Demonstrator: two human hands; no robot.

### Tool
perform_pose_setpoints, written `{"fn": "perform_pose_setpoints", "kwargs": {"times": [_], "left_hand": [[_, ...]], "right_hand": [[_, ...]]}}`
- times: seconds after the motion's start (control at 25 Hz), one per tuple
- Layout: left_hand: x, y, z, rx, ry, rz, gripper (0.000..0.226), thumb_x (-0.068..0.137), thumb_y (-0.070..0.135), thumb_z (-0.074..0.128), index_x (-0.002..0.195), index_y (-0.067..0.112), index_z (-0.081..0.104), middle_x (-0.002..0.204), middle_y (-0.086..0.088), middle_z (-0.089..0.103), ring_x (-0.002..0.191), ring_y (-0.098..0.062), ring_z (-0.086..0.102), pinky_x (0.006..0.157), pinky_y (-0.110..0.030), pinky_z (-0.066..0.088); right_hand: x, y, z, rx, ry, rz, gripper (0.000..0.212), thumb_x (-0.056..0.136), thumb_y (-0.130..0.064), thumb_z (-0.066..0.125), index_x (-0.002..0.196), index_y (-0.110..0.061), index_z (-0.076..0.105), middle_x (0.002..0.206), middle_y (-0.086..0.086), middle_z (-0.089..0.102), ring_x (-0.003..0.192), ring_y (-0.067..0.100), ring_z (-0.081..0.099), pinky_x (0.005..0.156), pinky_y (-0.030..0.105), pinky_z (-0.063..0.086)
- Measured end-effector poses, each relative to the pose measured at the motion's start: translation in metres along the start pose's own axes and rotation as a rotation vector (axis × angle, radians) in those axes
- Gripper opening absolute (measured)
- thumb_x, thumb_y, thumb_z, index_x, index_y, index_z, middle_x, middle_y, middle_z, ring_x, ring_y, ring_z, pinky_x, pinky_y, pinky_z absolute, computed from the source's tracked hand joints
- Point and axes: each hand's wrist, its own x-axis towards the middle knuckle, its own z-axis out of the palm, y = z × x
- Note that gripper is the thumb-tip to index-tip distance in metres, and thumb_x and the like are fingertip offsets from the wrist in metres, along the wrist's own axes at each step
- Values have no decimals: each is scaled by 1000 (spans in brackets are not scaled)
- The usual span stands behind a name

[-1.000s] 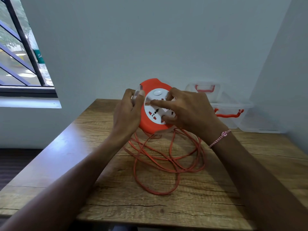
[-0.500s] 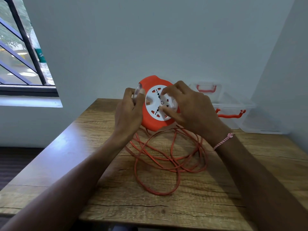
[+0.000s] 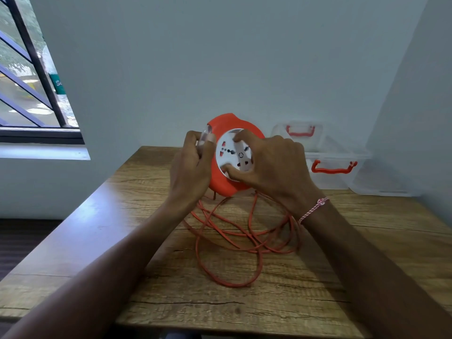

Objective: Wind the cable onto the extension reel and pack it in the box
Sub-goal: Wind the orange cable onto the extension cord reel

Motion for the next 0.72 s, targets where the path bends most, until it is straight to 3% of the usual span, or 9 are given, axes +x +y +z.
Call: {"fn": "perform_pose_setpoints", "kwargs": {"times": [0.08, 0.16, 0.24, 0.36, 0.52, 0.64, 0.72], "left_hand": [[-3, 1, 2, 38, 4, 23, 34, 103, 62, 37, 102, 31, 51, 81, 1, 70, 70, -17, 72, 60, -49, 62], [-4, 0, 3, 42, 0, 19, 35, 104, 60, 38, 107, 28, 52, 86, 1, 72, 74, -15, 75, 64, -50, 65], [-1, -1, 2, 27, -7, -6, 33, 106, 57, 40, 107, 27, 52, 84, 2, 72, 71, -14, 76, 63, -52, 65], [4, -4, -4, -39, -4, -66, 40, 102, 64, 40, 104, 26, 53, 84, -7, 74, 73, -26, 76, 62, -60, 62], [8, -6, -10, -84, -25, -117, 41, 98, 66, 42, 106, 28, 54, 92, -9, 75, 79, -27, 78, 68, -62, 63], [7, -5, -8, -74, -43, -102, 38, 96, 70, 41, 100, 35, 53, 94, -9, 76, 80, -27, 78, 68, -63, 63], [6, -4, -7, -67, -46, -87, 35, 96, 71, 40, 99, 38, 53, 94, -9, 75, 80, -28, 78, 67, -63, 63]], "right_hand": [[1, -7, 5, 152, -33, 223, 68, 77, -79, 61, 112, -20, 59, 83, 3, 71, 73, 27, 67, 58, 35, 51], [1, -8, 5, 268, -65, 326, 69, 76, -82, 60, 108, -21, 57, 88, -1, 71, 78, 22, 67, 62, 39, 57], [2, -1, 3, 242, -34, 233, 63, 83, -78, 58, 109, -22, 58, 91, -4, 71, 75, 19, 68, 60, 39, 58], [3, 13, -7, 129, -93, -67, 42, 96, -56, 56, 129, -29, 56, 117, -3, 59, 75, 19, 65, 54, 37, 55], [1, 18, -5, -108, -191, -311, 55, 97, -34, 65, 146, -50, 43, 141, 7, 53, 82, 24, 68, 46, 30, 47], [1, 15, -2, -211, -160, -325, 65, 92, -33, 74, 146, -54, 44, 139, 11, 60, 89, 30, 72, 50, 26, 37], [1, 15, -7, -174, -119, -320, 57, 90, -38, 74, 141, -52, 52, 122, 9, 69, 84, 29, 72, 52, 27, 33]]}}
